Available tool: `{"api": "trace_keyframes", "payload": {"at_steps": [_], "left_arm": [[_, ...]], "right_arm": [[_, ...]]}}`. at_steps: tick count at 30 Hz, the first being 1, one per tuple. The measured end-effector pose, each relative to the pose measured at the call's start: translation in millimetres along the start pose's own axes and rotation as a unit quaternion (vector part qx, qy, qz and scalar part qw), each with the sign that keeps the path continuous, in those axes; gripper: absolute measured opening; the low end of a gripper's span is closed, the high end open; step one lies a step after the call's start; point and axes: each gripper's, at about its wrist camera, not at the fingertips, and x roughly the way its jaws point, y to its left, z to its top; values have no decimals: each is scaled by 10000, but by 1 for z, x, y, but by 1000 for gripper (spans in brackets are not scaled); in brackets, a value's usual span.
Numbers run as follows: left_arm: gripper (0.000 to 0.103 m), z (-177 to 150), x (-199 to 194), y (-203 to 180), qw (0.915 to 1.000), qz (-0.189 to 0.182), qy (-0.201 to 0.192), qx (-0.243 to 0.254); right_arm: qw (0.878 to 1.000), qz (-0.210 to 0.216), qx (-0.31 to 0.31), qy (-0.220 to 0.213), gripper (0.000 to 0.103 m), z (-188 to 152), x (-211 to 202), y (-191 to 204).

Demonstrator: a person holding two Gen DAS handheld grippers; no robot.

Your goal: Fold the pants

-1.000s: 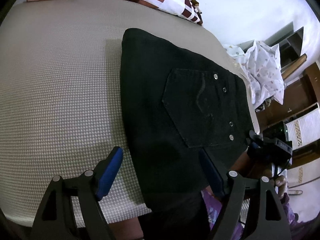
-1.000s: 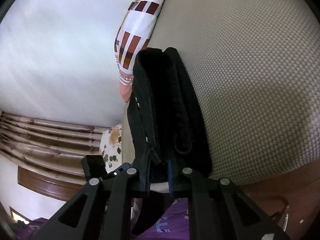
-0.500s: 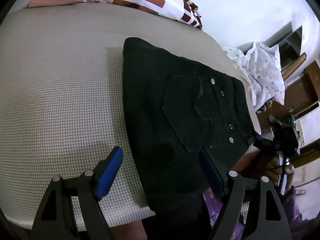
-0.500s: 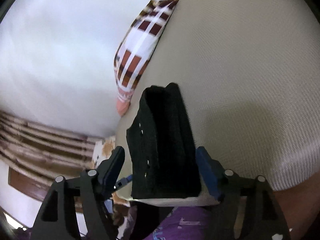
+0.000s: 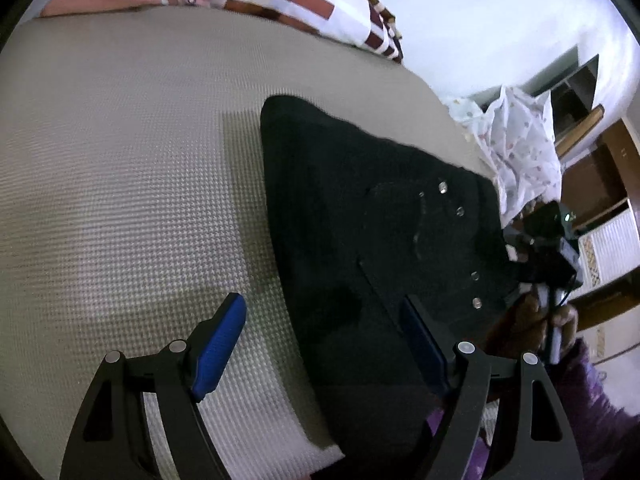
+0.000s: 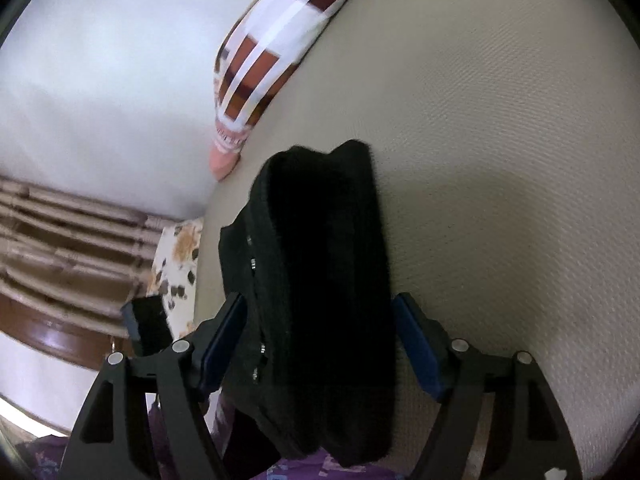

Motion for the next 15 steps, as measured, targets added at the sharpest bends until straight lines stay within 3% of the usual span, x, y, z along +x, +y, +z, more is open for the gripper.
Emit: {"api": "trace_keyframes", "payload": {"at_steps": [4,11,15], "left_arm": [[79,2,8,-5,9995,53,40,299],[79,6,24,-28,9919,753,144,1009],[86,7,31,-36,9866,1013,178,1266]], "right_arm": [[9997,-64,-166,181,73,7,8,3],[9985,9,-259,493,70,10,9,0],[9979,23,-197,619,70,14,12,-1]]}}
